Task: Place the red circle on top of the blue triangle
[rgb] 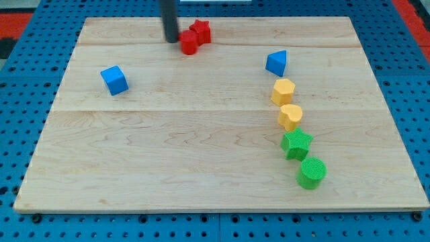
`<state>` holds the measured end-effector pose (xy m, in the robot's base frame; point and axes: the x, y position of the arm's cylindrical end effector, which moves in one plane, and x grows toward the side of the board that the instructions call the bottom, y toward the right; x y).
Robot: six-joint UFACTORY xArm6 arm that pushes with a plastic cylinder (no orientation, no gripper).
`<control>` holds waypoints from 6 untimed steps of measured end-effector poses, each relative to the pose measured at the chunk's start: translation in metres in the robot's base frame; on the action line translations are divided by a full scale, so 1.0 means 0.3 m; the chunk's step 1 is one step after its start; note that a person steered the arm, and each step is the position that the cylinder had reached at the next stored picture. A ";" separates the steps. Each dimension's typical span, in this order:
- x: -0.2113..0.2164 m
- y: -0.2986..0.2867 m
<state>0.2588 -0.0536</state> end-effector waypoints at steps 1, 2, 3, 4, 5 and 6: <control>0.019 0.158; -0.007 0.057; -0.051 -0.090; -0.016 -0.063; 0.089 -0.050; 0.119 0.127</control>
